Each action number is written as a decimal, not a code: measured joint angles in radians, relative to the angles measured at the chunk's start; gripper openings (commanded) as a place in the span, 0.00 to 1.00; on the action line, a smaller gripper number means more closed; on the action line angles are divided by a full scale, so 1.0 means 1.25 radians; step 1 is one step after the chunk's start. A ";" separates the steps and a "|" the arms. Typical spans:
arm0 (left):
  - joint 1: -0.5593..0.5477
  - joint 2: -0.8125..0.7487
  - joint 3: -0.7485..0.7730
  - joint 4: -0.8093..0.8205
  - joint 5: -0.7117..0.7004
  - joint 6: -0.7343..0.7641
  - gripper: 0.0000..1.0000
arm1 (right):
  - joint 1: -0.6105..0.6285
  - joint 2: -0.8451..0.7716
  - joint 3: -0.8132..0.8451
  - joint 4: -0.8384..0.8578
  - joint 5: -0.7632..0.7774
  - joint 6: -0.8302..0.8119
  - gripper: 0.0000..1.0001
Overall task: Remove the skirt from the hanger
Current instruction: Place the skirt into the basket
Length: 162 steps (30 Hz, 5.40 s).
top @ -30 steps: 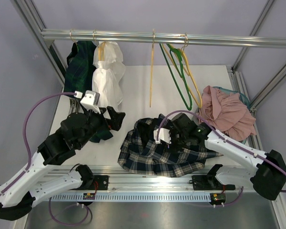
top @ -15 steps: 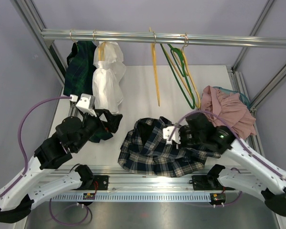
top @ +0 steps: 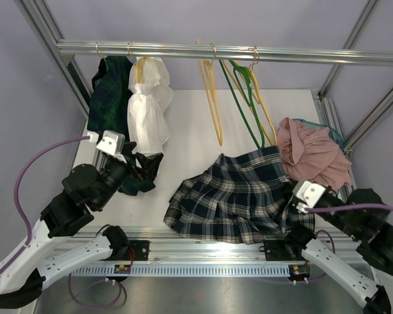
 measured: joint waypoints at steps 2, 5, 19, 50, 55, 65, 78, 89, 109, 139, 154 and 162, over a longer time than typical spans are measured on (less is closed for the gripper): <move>0.000 0.002 0.000 0.017 0.004 0.031 0.99 | -0.006 -0.047 0.012 -0.005 0.062 0.000 0.00; 0.000 0.015 -0.001 0.042 0.012 0.069 0.99 | -0.009 -0.104 0.042 -0.016 0.139 -0.009 0.00; 0.000 0.068 -0.001 0.081 0.052 0.113 0.99 | -0.024 -0.060 0.211 0.041 0.414 -0.049 0.00; 0.000 0.074 0.042 0.043 0.070 0.111 0.99 | 0.559 0.399 0.669 1.047 0.944 -0.881 0.00; 0.000 0.080 0.044 0.043 0.073 0.108 0.99 | 0.686 0.437 0.659 1.322 0.968 -0.966 0.00; 0.000 0.086 0.059 0.038 0.080 0.105 0.99 | 0.742 0.544 0.750 1.461 1.031 -1.014 0.00; 0.000 0.089 0.059 0.045 0.104 0.085 0.99 | 0.743 0.707 0.860 1.541 1.043 -1.020 0.00; 0.000 0.089 0.059 0.045 0.123 0.071 0.99 | 0.730 0.544 0.779 1.599 1.024 -1.020 0.00; -0.284 0.681 0.479 0.284 0.320 0.211 0.99 | 0.728 0.534 0.610 1.647 1.073 -1.025 0.00; -0.279 1.178 0.956 0.475 0.456 0.125 0.00 | 0.728 0.574 0.606 1.626 1.161 -1.024 0.49; -0.226 1.157 0.956 0.475 0.457 0.095 0.00 | 0.725 0.600 0.619 1.509 1.246 -1.029 1.00; -0.226 1.113 0.957 0.488 0.491 0.081 0.00 | 0.725 0.732 0.974 1.260 1.236 -1.014 1.00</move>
